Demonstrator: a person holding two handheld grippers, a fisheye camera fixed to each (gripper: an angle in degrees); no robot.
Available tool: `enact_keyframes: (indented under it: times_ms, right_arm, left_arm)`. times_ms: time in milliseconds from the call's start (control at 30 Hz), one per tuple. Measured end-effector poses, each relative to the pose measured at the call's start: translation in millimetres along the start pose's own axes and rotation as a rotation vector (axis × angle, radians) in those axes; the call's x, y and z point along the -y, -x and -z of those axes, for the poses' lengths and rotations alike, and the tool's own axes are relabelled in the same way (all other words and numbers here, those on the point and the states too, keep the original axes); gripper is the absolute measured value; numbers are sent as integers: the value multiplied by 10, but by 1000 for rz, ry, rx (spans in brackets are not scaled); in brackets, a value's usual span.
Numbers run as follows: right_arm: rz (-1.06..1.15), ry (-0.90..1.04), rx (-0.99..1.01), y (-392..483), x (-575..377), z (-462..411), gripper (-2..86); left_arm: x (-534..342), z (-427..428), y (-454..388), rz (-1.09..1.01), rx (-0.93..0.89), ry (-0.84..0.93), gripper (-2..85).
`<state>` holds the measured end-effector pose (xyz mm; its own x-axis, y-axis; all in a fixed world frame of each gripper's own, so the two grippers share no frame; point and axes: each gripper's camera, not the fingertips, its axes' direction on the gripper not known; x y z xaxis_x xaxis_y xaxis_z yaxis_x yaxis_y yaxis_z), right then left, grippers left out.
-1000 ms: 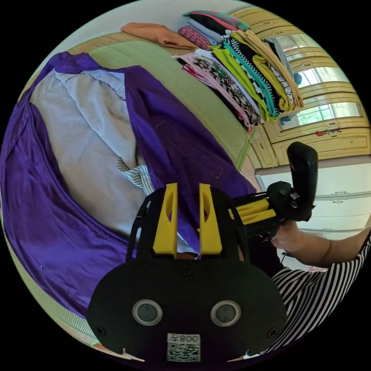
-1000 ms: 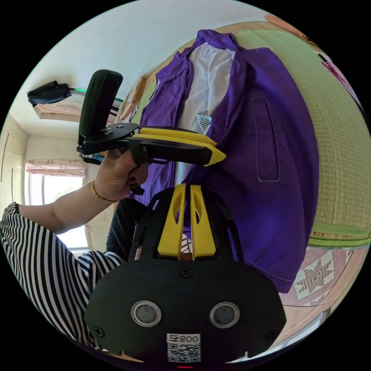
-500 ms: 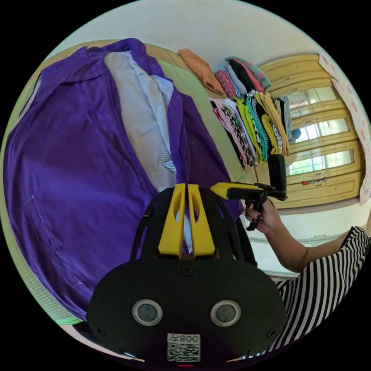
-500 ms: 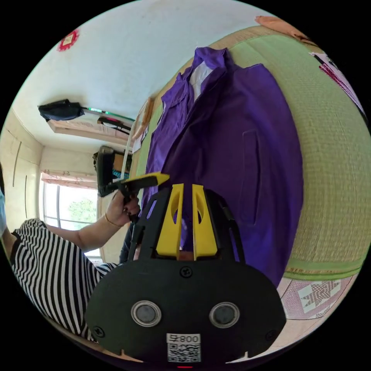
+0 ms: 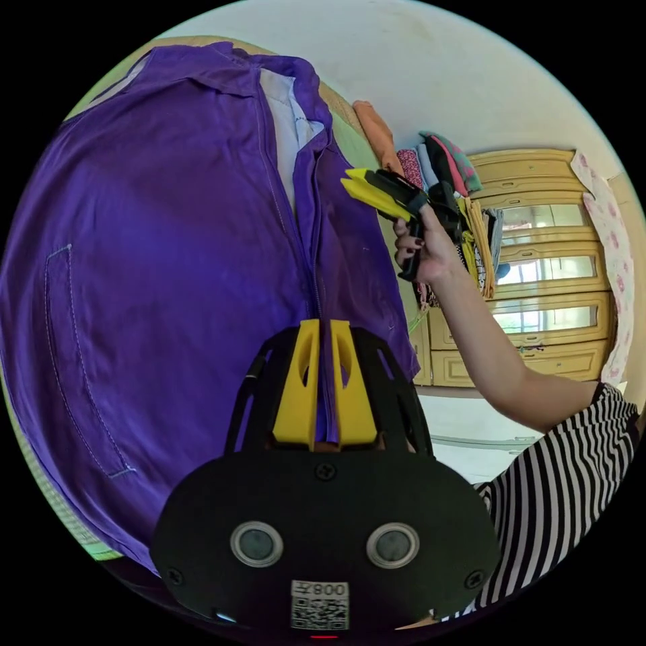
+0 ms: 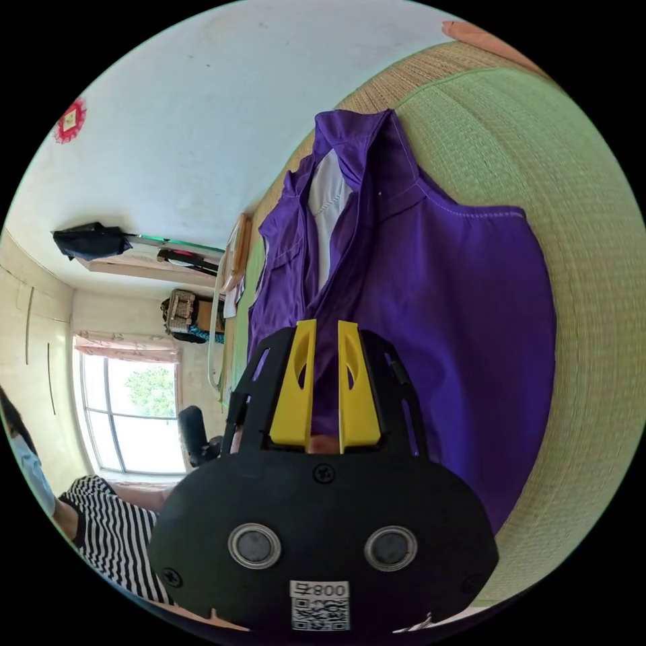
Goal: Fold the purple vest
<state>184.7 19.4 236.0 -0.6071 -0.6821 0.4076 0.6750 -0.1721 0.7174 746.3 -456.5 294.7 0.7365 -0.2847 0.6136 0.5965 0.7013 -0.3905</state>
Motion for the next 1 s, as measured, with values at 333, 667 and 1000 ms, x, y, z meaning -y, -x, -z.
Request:
enact_keyframes:
  times_ms: [333, 667, 1000]
  right_arm:
    - [-60, -94, -89, -33, 879, 63, 55]
    - [-52, -70, -89, -13, 1257, -27, 8]
    - [-2, -146, 12, 216, 1365, 232, 3]
  left_arm:
    - [233, -6, -75, -84, 56, 39, 57]
    - [543, 261, -95, -153, 115, -35, 57]
    - [1808, 291, -61, -268, 233, -115, 72]
